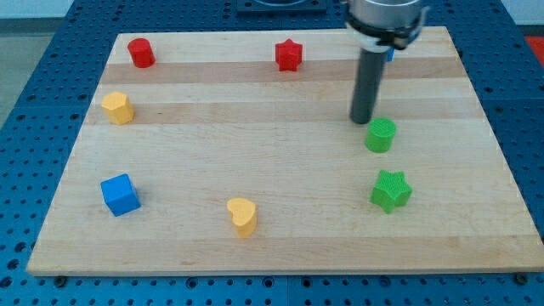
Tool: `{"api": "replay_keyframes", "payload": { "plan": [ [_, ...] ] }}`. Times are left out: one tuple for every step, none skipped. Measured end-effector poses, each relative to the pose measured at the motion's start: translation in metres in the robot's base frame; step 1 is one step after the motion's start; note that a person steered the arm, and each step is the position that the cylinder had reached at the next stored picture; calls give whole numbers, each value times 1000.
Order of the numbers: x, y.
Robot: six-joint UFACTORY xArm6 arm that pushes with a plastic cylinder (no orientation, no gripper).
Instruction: Move the green circle diagonal to the cube
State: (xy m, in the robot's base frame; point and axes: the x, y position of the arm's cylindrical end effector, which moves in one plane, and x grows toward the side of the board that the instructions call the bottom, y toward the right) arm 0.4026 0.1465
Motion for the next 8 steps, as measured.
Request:
{"api": "replay_keyframes", "payload": {
  "plan": [
    [4,41],
    [41,1],
    [16,-96],
    [6,-174],
    [-13,-121],
    [12,-71],
    [52,-88],
    [0,-223]
  ]
}}
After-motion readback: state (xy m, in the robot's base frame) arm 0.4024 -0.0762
